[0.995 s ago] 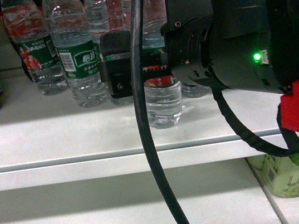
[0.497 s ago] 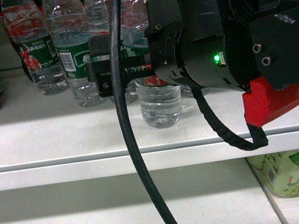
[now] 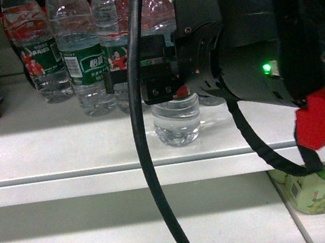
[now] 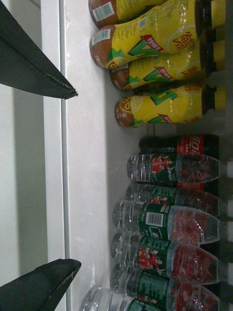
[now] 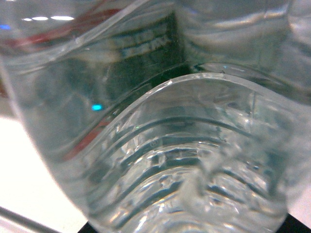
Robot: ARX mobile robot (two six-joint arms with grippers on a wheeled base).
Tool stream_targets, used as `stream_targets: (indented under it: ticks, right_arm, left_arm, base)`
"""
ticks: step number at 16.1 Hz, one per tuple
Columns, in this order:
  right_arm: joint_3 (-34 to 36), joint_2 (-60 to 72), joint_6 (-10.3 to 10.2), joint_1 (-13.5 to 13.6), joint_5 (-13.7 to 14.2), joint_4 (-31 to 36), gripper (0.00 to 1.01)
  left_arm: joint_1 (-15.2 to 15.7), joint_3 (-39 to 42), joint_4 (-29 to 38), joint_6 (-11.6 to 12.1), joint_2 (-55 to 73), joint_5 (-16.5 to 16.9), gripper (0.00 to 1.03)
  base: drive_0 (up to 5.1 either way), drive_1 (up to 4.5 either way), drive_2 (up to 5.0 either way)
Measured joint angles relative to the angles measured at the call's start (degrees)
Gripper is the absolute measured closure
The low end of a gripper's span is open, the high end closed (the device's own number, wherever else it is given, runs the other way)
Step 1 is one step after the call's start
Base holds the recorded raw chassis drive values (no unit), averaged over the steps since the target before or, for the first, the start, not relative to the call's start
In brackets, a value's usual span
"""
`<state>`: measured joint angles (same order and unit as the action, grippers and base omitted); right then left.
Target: Move water from second to third shelf
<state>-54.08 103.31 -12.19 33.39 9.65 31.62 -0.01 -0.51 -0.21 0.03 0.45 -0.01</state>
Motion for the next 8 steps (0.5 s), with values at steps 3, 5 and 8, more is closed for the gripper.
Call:
stream_targets:
  ticks: [3,5,8]
  right_arm:
    - [6.99,-5.84,0.33,-0.26,-0.98,1.38,0.61]
    - [11.72,-10.1,1.46,-1.51,-1.55,2.43,0.61]
    - [17.68,-17.05,2.51,-4.94,-1.81,3.58,0.61]
  left_arm:
    - [0.0,0.0,0.0,0.0,0.0,0.02,0.05]
    - [0.0,0.0,0.0,0.0,0.0,0.02,0.05]
    - [0.0,0.0,0.02,0.0,0.0,0.0,0.05]
  base:
    - [0.0,0.0,0.0]
    - [0.0,0.0,0.0]
    - [0.0,0.0,0.0]
